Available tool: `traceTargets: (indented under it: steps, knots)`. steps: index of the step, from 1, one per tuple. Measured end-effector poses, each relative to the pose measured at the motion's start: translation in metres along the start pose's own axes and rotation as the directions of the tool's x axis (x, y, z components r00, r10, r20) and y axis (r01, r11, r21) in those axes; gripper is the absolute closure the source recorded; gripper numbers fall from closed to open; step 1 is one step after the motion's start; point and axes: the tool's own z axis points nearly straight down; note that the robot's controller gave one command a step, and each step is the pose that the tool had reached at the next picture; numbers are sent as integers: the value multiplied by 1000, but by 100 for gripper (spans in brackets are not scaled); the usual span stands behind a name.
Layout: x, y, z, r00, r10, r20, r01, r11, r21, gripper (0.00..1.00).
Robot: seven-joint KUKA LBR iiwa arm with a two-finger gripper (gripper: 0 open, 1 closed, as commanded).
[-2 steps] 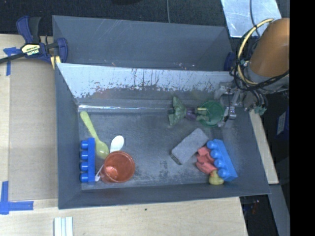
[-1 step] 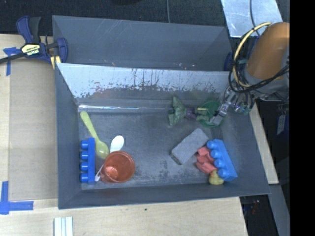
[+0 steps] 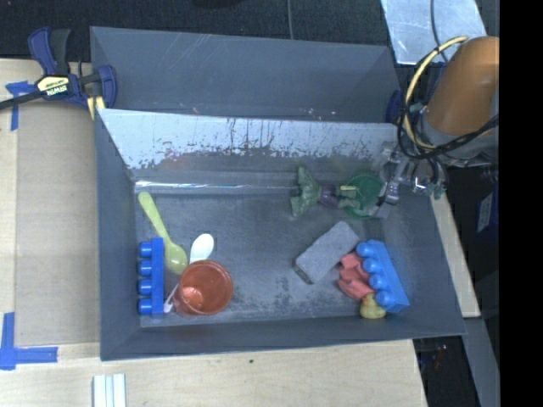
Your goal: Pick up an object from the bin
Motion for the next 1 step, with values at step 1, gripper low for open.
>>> traceTargets:
  steps: [1]
  knots:
    - [11, 14, 65, 949, 316, 5, -316, 949, -7, 0]
